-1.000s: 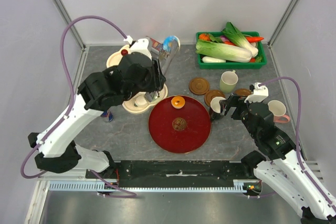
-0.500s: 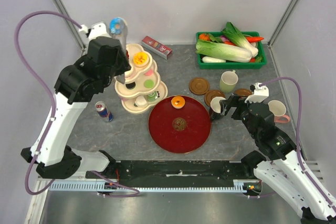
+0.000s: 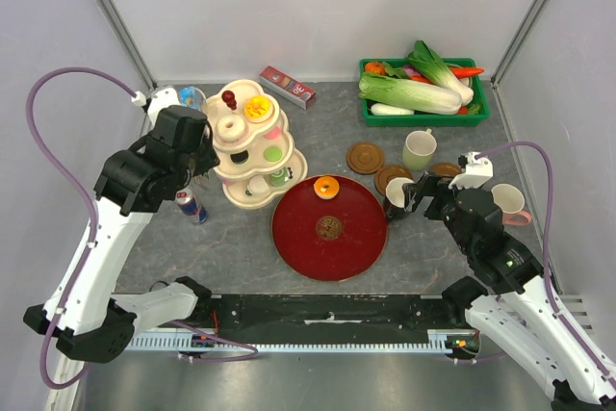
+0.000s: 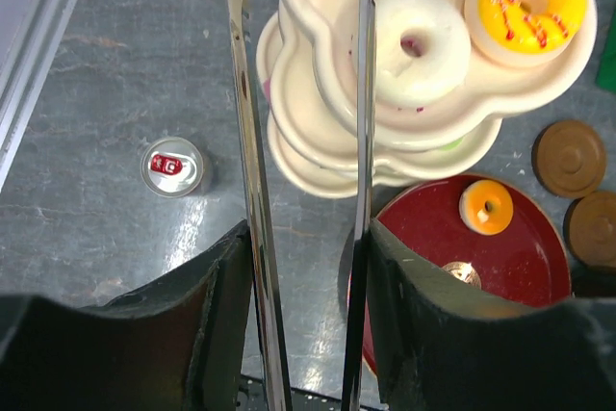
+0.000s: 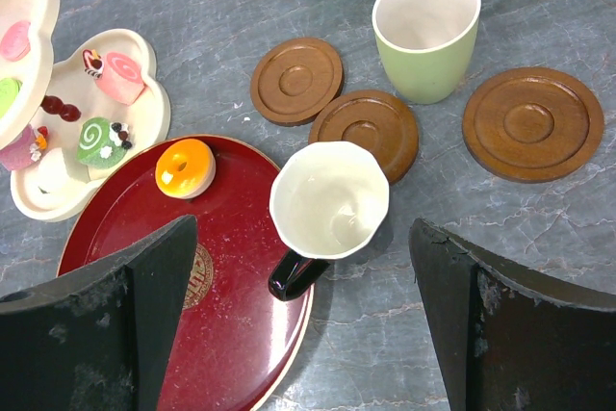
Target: Serve the afternoon tea
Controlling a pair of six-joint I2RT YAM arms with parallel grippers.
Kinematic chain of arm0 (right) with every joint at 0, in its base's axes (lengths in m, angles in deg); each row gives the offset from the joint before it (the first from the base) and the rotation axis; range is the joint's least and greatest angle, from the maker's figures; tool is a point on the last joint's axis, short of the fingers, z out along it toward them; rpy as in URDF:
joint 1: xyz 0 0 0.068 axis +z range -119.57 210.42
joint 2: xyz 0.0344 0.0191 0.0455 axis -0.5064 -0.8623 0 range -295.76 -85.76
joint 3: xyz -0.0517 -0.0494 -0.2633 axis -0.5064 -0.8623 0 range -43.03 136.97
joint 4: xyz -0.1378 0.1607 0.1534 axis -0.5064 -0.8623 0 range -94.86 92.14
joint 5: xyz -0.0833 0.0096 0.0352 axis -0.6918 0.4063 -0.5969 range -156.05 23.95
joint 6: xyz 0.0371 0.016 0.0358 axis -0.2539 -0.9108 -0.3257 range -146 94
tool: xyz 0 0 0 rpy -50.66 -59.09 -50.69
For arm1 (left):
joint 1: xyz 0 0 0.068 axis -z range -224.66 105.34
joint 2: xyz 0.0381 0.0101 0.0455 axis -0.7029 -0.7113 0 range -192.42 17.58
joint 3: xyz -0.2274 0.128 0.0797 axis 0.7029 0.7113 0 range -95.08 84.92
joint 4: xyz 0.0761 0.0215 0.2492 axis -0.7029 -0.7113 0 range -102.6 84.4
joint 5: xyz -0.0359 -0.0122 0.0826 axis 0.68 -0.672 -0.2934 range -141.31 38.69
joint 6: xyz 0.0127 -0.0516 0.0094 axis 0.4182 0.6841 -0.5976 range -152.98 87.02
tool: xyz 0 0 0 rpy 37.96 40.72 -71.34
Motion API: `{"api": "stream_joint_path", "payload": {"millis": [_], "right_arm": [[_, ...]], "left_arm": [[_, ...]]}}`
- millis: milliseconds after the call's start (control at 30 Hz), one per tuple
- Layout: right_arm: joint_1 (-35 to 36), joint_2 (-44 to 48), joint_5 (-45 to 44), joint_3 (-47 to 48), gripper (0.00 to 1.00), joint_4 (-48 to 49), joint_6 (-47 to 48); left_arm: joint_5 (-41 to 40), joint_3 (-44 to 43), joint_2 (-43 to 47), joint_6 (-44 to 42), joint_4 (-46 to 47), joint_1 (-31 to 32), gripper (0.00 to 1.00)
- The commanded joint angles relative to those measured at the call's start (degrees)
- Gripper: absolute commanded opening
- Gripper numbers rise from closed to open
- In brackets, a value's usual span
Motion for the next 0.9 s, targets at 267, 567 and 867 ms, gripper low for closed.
{"api": "stream_joint_path", "payload": {"millis": [267, 567, 867], "right_arm": [[0.02, 0.01, -0.34, -0.03, 0.98, 1.47, -0.19], [0.02, 0.09, -0.42, -0.03, 0.98, 1.47, -0.1], [0.02, 0.09, -0.51, 0.06, 0.98, 1.47, -0.19]], "left_arm": [[6.71, 2.54, 0.95, 0.04, 3.29, -0.32, 0.53], [7.24, 2.8, -0.8, -0.57, 3.99, -0.32, 0.54], [5.92, 1.75, -1.07, -0.22, 3.46, -0.4, 0.61]]}}
